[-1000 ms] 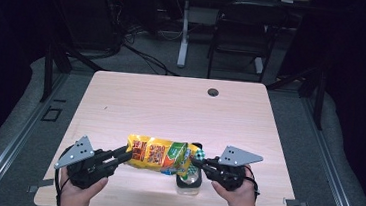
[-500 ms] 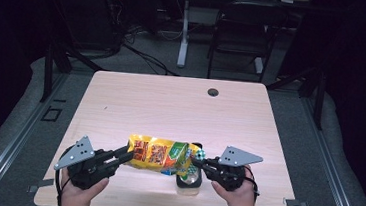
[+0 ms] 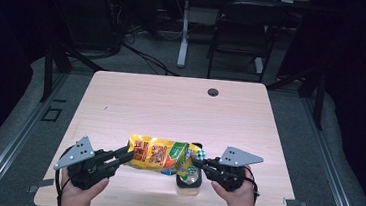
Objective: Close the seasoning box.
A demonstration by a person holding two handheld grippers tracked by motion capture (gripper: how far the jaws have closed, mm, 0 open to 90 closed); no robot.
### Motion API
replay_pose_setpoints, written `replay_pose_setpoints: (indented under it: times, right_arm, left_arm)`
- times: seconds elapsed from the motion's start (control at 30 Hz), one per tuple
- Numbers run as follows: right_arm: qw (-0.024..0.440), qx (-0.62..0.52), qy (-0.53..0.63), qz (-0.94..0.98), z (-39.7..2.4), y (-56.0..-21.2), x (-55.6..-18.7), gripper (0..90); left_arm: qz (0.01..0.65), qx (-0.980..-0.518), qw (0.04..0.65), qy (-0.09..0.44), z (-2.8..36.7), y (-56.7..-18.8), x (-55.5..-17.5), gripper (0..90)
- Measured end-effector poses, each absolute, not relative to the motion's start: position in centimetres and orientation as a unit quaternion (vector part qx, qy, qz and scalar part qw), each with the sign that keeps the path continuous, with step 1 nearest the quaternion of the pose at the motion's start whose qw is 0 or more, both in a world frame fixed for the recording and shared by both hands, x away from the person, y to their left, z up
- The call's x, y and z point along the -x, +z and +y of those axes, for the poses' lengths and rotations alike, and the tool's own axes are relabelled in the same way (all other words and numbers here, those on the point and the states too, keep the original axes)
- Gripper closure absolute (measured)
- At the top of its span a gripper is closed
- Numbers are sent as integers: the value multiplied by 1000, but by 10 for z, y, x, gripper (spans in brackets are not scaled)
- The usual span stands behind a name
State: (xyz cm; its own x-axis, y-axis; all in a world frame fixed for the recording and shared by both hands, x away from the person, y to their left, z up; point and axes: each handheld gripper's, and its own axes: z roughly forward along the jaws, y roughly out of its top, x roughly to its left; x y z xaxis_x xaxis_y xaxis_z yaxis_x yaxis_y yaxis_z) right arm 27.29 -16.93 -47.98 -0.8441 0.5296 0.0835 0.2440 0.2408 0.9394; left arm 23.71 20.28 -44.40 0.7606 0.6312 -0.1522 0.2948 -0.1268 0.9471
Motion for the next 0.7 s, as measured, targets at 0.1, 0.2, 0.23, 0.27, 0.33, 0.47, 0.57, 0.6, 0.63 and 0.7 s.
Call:
replay_pose_setpoints:
  times: [0.1, 0.2, 0.23, 0.27, 0.33, 0.47, 0.57, 0.6, 0.63, 0.7]
  right_arm:
    - [126, -249, 565, 777, -169, -480, -273, 886]
    - [126, -249, 564, 777, -170, -481, -273, 885]
    - [125, -250, 566, 776, -170, -481, -273, 884]
    - [125, -251, 566, 775, -170, -481, -273, 885]
    - [125, -255, 567, 773, -170, -482, -273, 884]
    - [127, -259, 565, 773, -169, -481, -272, 884]
    - [127, -261, 565, 772, -169, -481, -272, 884]
    - [127, -262, 564, 773, -170, -481, -272, 884]
    - [128, -263, 565, 772, -169, -481, -272, 884]
    - [132, -264, 564, 771, -169, -480, -272, 884]
  left_arm:
    - [315, -737, 580, 146, 203, -444, -237, 784]
    - [314, -737, 580, 147, 202, -443, -236, 784]
    - [313, -737, 581, 147, 202, -443, -236, 783]
    - [313, -737, 581, 147, 202, -443, -236, 783]
    - [312, -736, 583, 147, 201, -443, -235, 783]
    - [311, -736, 583, 149, 200, -442, -235, 783]
    - [309, -735, 585, 148, 199, -441, -235, 783]
    - [309, -735, 586, 147, 199, -441, -236, 784]
    - [309, -735, 585, 147, 199, -441, -236, 784]
    - [308, -734, 588, 146, 198, -441, -235, 784]
